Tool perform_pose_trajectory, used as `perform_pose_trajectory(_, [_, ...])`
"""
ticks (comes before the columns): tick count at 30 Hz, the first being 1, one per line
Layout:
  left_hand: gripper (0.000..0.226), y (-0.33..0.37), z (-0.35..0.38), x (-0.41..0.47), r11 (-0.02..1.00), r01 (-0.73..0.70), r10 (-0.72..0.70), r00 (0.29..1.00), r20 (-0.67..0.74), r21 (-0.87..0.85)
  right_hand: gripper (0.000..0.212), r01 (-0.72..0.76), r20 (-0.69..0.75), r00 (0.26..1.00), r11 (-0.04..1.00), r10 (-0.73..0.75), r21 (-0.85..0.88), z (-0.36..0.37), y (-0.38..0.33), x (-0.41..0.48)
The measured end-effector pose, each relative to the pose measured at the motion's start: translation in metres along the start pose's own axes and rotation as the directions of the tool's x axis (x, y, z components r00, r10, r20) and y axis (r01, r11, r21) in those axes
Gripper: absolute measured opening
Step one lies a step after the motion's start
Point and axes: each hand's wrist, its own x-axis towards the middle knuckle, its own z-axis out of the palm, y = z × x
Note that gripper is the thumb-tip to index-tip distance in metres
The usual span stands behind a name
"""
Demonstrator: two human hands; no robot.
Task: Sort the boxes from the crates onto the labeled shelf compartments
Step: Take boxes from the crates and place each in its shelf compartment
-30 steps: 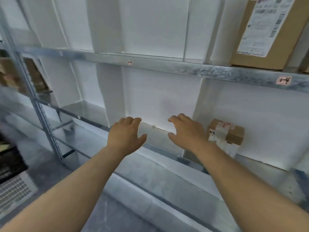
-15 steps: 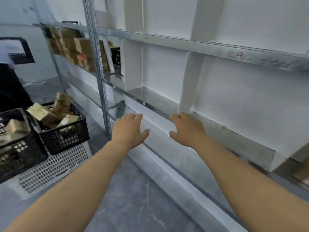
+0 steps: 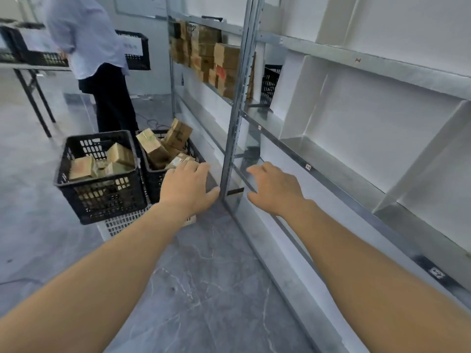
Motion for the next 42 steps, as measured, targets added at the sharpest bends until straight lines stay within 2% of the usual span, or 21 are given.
perform_pose_trajectory(9, [0.059,-0.063,0.036,0.051,0.995,0.097,-0.098,0.994,0.037,0.021,0.044,0.122,0.05,0.991,0.992,-0.124,0.045,0.037,-0.029,0.094])
perform_pose_trajectory(23, [0.057,-0.135,0.093,0.222,0.964,0.25,-0.258,0.963,0.083,0.088,0.048,0.328,0.049,0.941,0.938,-0.335,0.114,0.088,-0.028,0.328])
perform_pose_trajectory(29, [0.058,-0.18,0.117,0.264,0.934,0.342,-0.354,0.927,0.125,0.108,0.047,0.398,0.044,0.913,0.908,-0.406,0.133,0.117,-0.047,0.408])
perform_pose_trajectory(35, [0.06,-0.252,0.14,0.294,0.912,0.403,-0.411,0.901,0.137,0.08,0.053,0.427,0.084,0.894,0.893,-0.44,0.139,0.145,-0.092,0.481])
perform_pose_trajectory(42, [0.061,-0.36,0.155,0.349,0.898,0.439,-0.439,0.882,0.17,0.037,0.05,0.39,0.133,0.906,0.914,-0.403,0.115,0.163,-0.161,0.585])
